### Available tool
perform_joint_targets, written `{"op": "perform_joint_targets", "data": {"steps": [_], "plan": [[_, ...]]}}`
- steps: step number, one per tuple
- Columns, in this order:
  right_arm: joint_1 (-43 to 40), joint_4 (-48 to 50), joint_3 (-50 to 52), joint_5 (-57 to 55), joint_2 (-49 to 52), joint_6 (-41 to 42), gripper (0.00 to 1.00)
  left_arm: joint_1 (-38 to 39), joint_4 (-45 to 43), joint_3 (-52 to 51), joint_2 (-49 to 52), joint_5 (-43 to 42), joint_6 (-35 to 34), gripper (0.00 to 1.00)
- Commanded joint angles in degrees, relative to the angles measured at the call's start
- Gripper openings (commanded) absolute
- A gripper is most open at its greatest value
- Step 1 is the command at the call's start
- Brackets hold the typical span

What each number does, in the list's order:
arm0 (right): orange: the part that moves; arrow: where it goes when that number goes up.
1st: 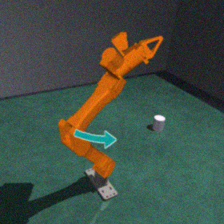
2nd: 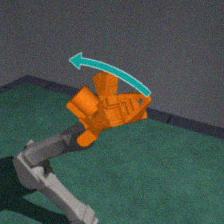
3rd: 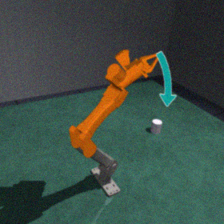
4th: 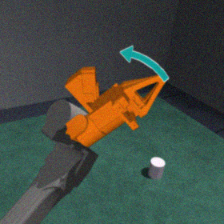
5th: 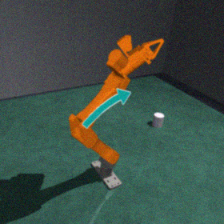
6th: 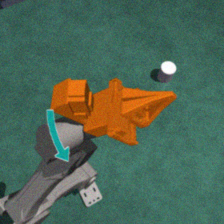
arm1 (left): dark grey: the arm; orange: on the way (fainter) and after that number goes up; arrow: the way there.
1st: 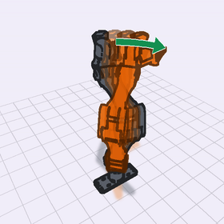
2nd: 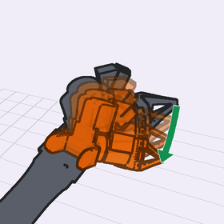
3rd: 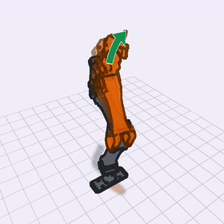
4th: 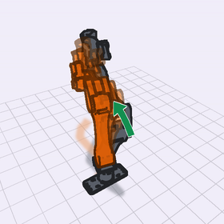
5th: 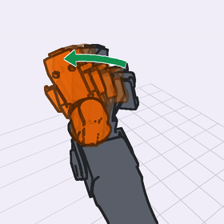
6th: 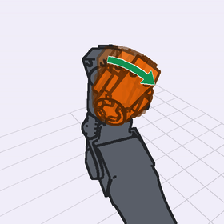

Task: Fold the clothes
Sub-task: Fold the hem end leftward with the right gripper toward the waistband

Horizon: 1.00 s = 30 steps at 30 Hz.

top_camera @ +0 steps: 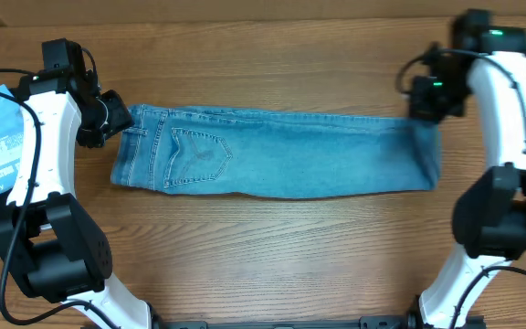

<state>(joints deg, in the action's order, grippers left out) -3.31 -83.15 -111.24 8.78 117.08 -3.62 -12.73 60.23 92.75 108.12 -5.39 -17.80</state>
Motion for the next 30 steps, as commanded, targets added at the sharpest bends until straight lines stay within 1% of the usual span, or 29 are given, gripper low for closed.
{"op": "perform_joint_targets", "data": {"steps": [1, 5, 7, 10, 14, 19, 23, 25, 26, 27, 28, 30], "plan": [[9.1, -0.1, -1.1, 0.3, -2.6, 5.0, 0.04, 0.4, -0.3, 1.0, -0.7, -0.7, 1.2, 0.54], [19.3, 3.1, 0.7, 0.2, -2.0, 7.3, 0.04, 0.4, -0.2, 1.0, -0.7, -0.7, 1.6, 0.55], [21.9, 5.1, 2.4, 0.3, -1.8, 8.4, 0.04, 0.4, -0.2, 1.0, -0.7, -1.2, 1.6, 0.55], [24.1, 5.4, 4.7, 0.7, -1.8, 9.6, 0.04, 0.4, -0.3, 1.0, -0.7, -1.9, 1.6, 0.56], [29.0, 6.4, 5.1, 1.8, -1.8, 9.7, 0.04, 0.4, -0.3, 1.0, -0.7, -1.9, 1.7, 0.56], [33.9, 11.0, 5.1, 1.8, -1.4, 11.4, 0.08, 0.4, -0.2, 1.0, -0.7, -2.0, 1.7, 0.56], [35.8, 11.9, 5.1, 1.8, 2.4, 11.3, 0.09, 0.4, -0.2, 1.0, -0.7, -2.0, 1.7, 0.56], [36.5, 13.0, 5.1, 1.8, 3.3, 11.3, 0.31, 0.4, -0.2, 1.0, -0.7, -2.0, 1.8, 0.56], [36.6, 14.1, 5.1, 1.8, 3.3, 11.3, 0.54, 0.4, -0.2, 1.0, -0.7, -2.0, 1.8, 0.56], [36.7, 14.7, 5.1, 1.8, 3.3, 11.3, 0.68, 0.4, -0.3, 1.0, -0.7, -2.0, 1.8, 0.56], [36.6, 15.5, 5.0, 1.7, 3.1, 11.3, 0.7, 0.4, -0.2, 1.0, -0.7, -2.0, 1.8, 0.56], [34.5, 14.3, 2.6, 1.4, 2.3, 11.4, 0.7, 0.4, 0.0, 1.0, -0.7, -2.0, 2.0, 0.57]]}}
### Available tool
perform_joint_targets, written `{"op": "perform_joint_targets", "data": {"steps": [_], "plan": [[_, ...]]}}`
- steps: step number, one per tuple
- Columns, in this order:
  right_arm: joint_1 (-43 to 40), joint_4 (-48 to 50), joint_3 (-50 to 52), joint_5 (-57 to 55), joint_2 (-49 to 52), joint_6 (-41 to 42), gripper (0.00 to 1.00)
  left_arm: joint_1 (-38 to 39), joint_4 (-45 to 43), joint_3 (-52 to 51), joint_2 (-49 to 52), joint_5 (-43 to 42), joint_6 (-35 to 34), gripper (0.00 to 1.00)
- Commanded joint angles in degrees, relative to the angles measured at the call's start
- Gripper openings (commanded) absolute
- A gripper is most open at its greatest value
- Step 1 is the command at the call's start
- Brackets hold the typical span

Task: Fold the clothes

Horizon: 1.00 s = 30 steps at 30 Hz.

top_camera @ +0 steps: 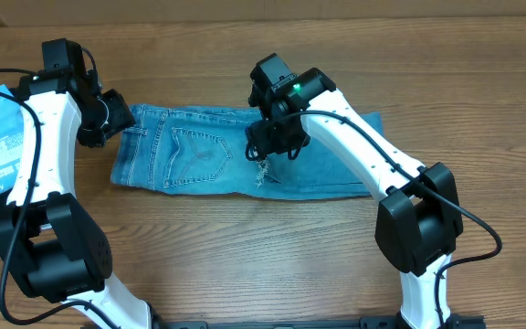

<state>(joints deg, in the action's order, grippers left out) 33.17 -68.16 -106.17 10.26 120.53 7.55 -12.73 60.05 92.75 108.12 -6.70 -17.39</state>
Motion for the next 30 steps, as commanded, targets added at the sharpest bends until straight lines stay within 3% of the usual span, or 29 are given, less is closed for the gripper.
{"op": "perform_joint_targets", "data": {"steps": [1, 4, 7, 14, 18, 30], "plan": [[-3.4, -1.9, -3.9, -0.2, -2.1, 0.2, 0.7, 0.4, 0.6, 1.0, -0.7, -0.7, 1.6, 0.59], [-8.3, -6.5, -4.5, -0.6, -4.5, 0.2, 0.7, 0.4, 3.1, 1.0, -0.7, 0.6, 3.1, 0.65], [-11.8, -10.1, -4.4, -2.8, -4.5, 0.2, 0.69, 0.4, 2.8, -0.1, -0.5, 10.5, 4.6, 0.74], [-12.3, -10.0, -4.4, -2.7, -4.5, 0.2, 0.69, 0.4, -10.9, -13.9, 0.4, -1.7, 14.6, 0.77], [-12.3, -10.4, -4.4, -2.7, -4.5, 0.2, 0.69, 0.1, -15.9, -19.4, 0.6, 3.2, 12.0, 0.79], [-12.3, -12.2, -4.4, -2.7, -4.5, 1.1, 0.68, -0.1, -16.6, -20.0, 12.5, 10.6, -0.3, 0.8]]}}
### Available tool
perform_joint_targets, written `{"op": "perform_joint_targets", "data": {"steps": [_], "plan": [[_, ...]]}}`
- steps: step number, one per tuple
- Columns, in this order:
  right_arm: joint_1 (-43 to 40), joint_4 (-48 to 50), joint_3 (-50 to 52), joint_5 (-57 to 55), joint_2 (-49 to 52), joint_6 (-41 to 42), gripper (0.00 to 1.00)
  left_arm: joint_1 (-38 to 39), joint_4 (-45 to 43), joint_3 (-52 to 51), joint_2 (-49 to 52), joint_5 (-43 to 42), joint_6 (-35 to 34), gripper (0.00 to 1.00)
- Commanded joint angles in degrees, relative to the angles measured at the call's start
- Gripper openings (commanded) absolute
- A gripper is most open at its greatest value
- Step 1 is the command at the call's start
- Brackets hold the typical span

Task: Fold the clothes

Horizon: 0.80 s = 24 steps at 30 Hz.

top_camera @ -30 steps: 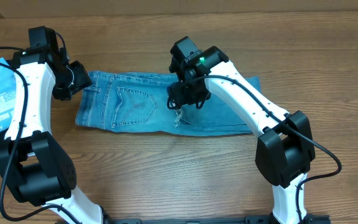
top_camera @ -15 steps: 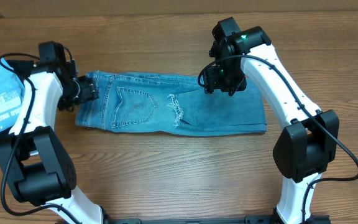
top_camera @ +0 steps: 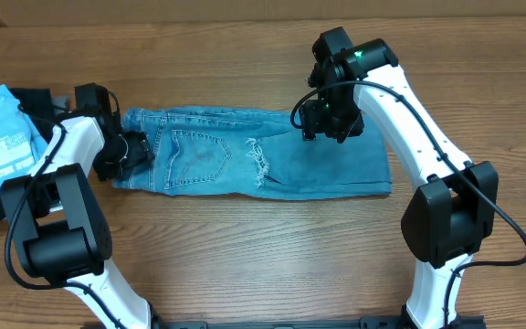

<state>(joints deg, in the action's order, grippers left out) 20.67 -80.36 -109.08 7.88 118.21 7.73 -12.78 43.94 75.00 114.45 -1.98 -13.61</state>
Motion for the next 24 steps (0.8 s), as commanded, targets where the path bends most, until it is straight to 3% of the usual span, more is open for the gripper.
{"op": "perform_joint_targets", "data": {"steps": [1, 4, 7, 10, 11, 13, 15, 18, 24], "plan": [[0.2, 0.0, -1.5, -0.3, -2.2, 1.1, 0.68, -0.1, -1.5, -2.3, 6.2, 3.1, -1.8, 0.79], [0.2, -0.3, -1.5, -0.3, -2.2, 1.3, 0.68, -0.1, -2.6, -2.3, 6.2, -0.8, 3.2, 0.72], [0.2, -1.4, -1.5, -0.3, -2.2, 1.3, 0.67, -0.1, -2.9, -2.7, 6.2, -1.4, 3.6, 0.61], [0.2, -2.0, -1.5, -0.3, -2.2, 1.3, 0.67, -0.1, -3.8, -3.8, 6.2, -2.7, 5.1, 0.22], [0.2, -2.1, -1.5, -0.3, -2.2, 1.3, 0.67, -0.1, -3.8, -3.8, 6.2, -2.7, 5.1, 0.13], [0.2, -2.7, -1.5, -0.3, -2.2, 1.3, 0.67, -0.2, -3.7, -3.8, 6.2, -2.8, 5.0, 0.06], [0.1, -2.5, -1.6, -0.6, -2.2, 1.9, 0.64, -1.6, -1.8, -3.2, 5.4, -4.4, 4.8, 0.04], [-2.6, -3.0, -5.0, -7.1, -4.1, 9.1, 0.63, -6.2, 0.1, -1.0, -1.0, -5.8, 4.9, 0.04], [-19.0, -8.0, -8.9, -7.1, -9.0, 9.8, 0.69, -11.7, 6.8, 10.3, -8.5, -5.6, 9.6, 0.04]]}}
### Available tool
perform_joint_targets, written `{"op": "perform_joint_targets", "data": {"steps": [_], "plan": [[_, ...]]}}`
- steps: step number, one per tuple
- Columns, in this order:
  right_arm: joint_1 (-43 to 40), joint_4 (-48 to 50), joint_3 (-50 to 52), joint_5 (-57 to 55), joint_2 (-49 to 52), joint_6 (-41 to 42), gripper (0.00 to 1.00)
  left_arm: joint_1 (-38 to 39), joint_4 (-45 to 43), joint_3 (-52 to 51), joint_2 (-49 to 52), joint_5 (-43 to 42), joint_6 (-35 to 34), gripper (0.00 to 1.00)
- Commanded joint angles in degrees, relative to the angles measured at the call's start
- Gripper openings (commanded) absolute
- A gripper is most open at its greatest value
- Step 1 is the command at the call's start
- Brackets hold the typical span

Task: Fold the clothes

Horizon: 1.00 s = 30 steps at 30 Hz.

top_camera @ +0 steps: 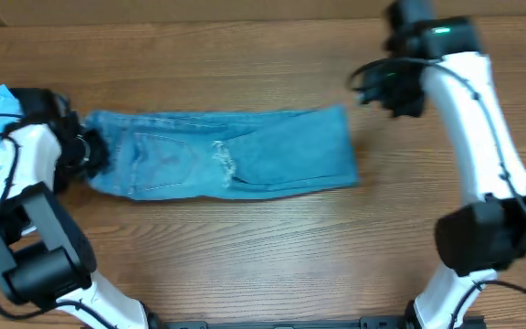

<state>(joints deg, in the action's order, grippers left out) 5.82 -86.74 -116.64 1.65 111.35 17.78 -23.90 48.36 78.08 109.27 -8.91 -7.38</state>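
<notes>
The blue jeans [245,155] lie folded lengthwise and doubled over in a band across the table, with the back pocket and a frayed rip facing up. My left gripper [85,152] is at the waistband end on the left and looks shut on the denim there. My right gripper [379,92] is blurred at the upper right. It is above and clear of the jeans' folded right edge [352,146], and its jaws cannot be made out.
A light blue printed bag lies at the far left edge, just behind my left arm. The wooden table [263,256] extends in front of the jeans, between the two arm bases.
The jeans have shifted to the left together with my left gripper at the waistband. My right gripper has gone from over the jeans' right half to the upper right, off the cloth.
The jeans first lay full length, with my grippers at the waistband and the leg ends. Then the right gripper was over the middle with the legs folded across. Then it sat back over the right half. Now the doubled jeans sit further left and the right gripper is clear.
</notes>
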Motion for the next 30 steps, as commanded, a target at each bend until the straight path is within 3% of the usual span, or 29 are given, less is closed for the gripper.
{"op": "perform_joint_targets", "data": {"steps": [1, 5, 8, 16, 21, 23, 26, 30], "plan": [[-6.3, -2.8, -1.2, -0.9, -2.0, -0.7, 0.69, 0.1, 5.3, 10.2, -3.3, 1.3, 4.7, 0.04], [-10.0, -2.6, -1.1, -1.2, -2.0, -3.2, 0.7, 8.3, 22.4, 27.7, -3.3, -0.1, 7.7, 0.04], [-10.0, -2.3, -1.1, -1.2, -2.0, -3.2, 0.71, 18.3, 28.0, 36.0, -3.3, 0.3, 7.8, 0.04], [-10.1, -1.0, -1.1, -7.8, -1.9, -3.2, 0.75, 46.8, 22.9, 39.1, -2.5, 0.7, -7.8, 0.05], [-10.1, -2.4, -1.1, -8.7, -1.9, -3.2, 0.75, 55.4, 19.4, 39.0, 4.1, 3.1, -18.9, 0.04], [-10.1, -2.3, -1.1, -11.0, -1.9, -3.2, 0.75, 55.4, 20.0, 39.0, 4.5, 4.1, -21.0, 0.04], [-10.1, -2.3, -1.1, -11.7, -1.9, -3.2, 0.75, 53.1, 21.9, 39.1, 0.7, 13.1, -21.2, 0.04], [-10.1, -2.3, -1.1, -11.7, -1.9, -3.0, 0.75, 41.6, 26.9, 39.1, -9.6, 19.0, -20.9, 0.04]]}}
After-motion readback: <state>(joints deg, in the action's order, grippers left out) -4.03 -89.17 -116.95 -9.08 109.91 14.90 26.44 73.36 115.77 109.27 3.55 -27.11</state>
